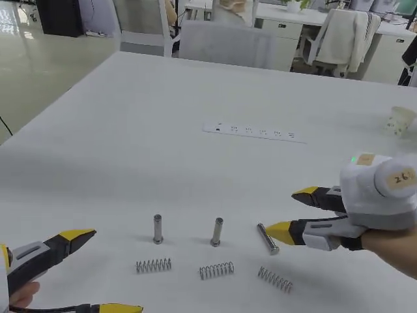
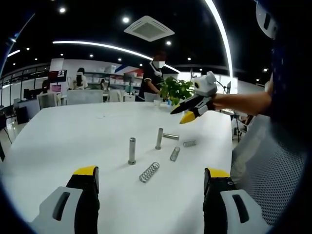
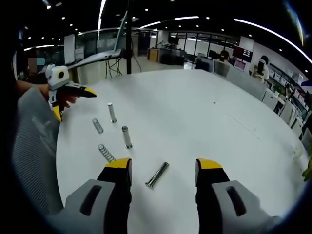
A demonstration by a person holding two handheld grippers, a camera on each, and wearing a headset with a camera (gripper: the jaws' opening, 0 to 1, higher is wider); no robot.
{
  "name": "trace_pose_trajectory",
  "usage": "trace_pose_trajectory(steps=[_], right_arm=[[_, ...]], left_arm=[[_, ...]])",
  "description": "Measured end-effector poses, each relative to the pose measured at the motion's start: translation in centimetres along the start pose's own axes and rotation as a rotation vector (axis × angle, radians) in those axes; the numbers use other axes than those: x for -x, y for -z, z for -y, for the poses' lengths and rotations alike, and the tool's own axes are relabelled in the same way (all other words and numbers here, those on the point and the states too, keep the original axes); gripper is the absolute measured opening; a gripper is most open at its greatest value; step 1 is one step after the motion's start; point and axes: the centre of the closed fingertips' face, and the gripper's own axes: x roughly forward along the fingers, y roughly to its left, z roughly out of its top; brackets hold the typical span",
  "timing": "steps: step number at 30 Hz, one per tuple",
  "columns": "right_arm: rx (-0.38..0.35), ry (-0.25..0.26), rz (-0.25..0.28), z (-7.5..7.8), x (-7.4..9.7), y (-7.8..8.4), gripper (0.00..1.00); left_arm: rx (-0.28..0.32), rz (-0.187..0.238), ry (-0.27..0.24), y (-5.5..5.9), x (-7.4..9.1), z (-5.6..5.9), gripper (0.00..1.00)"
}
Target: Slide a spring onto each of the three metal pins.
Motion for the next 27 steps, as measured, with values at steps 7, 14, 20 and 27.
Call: trace_pose_trajectory(steps=[7, 14, 20, 27], right_arm=[[-0.024, 0.004, -0.065, 0.4, -1.4, 0.8, 0.46], [-0.045, 0.027, -0.115, 0.7, -2.8, 1.1, 0.37], [-0.066, 0.04, -0.154, 0.7, -3.9, 1.7, 0.31], [-0.086, 0.054, -0.215, 0.5, -4.6, 2.8, 0.21]], left_arm=[[0.002, 0.002, 0.0, 0.0, 0.0, 0.1, 0.85], [-0.001, -0.001, 0.006, 0.0, -0.1, 0.3, 0.85], [0.0, 0.0, 0.003, 0.1, 0.0, 0.2, 0.85], [0.003, -0.002, 0.004, 0.3, 0.1, 0.2, 0.85]])
